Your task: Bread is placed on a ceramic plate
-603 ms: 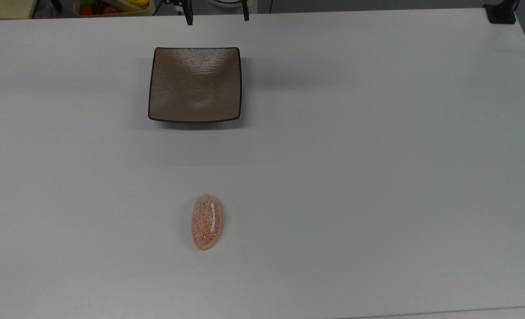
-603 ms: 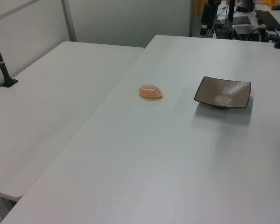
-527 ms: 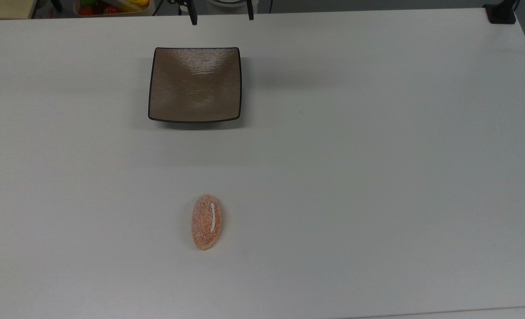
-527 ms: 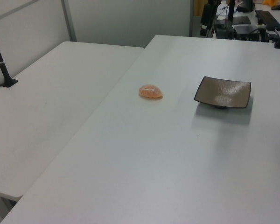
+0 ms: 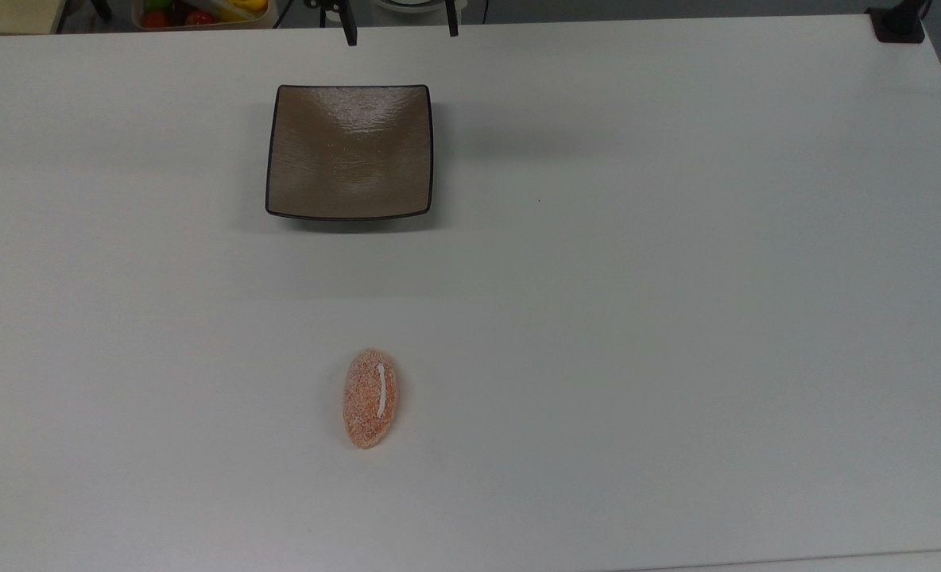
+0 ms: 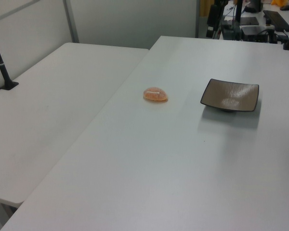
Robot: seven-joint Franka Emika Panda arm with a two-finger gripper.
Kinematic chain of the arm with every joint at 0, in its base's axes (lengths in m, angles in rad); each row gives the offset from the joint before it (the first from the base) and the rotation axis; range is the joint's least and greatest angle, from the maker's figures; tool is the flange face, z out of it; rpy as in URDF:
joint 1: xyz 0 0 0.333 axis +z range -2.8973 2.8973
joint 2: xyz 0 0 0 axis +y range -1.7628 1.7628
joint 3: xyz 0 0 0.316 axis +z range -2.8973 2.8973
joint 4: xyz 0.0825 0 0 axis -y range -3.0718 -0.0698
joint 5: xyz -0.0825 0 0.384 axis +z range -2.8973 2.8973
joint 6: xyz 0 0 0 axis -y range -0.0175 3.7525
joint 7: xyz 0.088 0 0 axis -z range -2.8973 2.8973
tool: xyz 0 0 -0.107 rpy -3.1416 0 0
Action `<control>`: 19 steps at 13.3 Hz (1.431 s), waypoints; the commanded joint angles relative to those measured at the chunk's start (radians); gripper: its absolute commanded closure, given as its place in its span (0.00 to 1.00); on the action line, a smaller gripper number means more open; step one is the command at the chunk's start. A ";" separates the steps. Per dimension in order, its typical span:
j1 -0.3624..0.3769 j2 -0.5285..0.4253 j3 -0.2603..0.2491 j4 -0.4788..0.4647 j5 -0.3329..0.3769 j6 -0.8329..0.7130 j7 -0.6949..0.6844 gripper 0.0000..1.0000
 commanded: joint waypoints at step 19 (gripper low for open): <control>-0.031 0.471 -0.011 0.287 -0.001 0.408 0.091 0.00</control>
